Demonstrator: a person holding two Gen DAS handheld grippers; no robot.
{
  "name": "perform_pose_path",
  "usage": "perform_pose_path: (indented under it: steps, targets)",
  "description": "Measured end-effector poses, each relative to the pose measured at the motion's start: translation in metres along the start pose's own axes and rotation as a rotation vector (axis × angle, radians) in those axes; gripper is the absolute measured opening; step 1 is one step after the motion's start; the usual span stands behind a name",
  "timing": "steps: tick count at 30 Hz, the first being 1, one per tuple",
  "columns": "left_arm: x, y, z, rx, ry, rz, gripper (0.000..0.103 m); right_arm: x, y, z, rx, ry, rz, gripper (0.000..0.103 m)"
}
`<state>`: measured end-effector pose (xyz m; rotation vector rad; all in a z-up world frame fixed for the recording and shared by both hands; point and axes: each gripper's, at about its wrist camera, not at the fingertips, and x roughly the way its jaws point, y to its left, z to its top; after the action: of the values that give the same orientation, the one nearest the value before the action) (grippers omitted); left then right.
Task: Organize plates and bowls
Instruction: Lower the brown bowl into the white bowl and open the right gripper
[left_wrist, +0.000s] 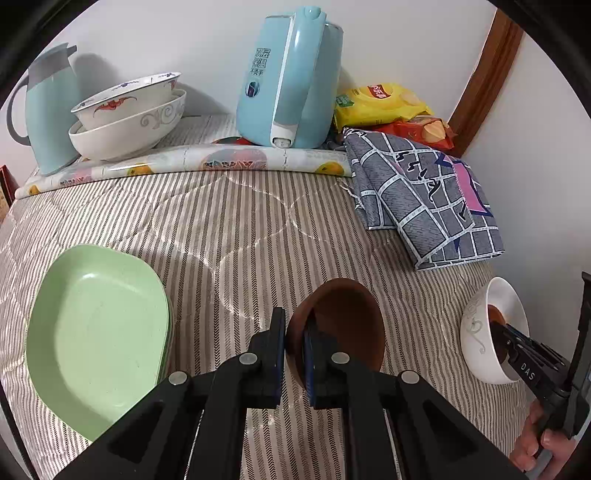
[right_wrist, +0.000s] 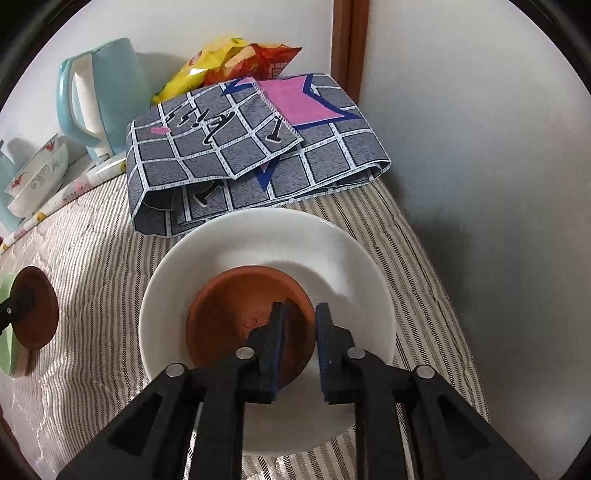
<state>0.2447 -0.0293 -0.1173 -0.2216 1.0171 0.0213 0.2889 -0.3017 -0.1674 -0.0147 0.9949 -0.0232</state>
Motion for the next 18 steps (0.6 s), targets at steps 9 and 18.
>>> perform_pose_path:
  steps: [9,18]
  targets:
    - [-0.006,-0.009,-0.001,0.010,-0.007,-0.005,0.009,-0.034,-0.004,0.000,-0.001,-0.071,0.000,0.026]
    - [-0.021,-0.034,-0.005,0.034,-0.024,-0.019,0.009,-0.072,-0.016,-0.006,0.011,-0.136,0.025,0.026]
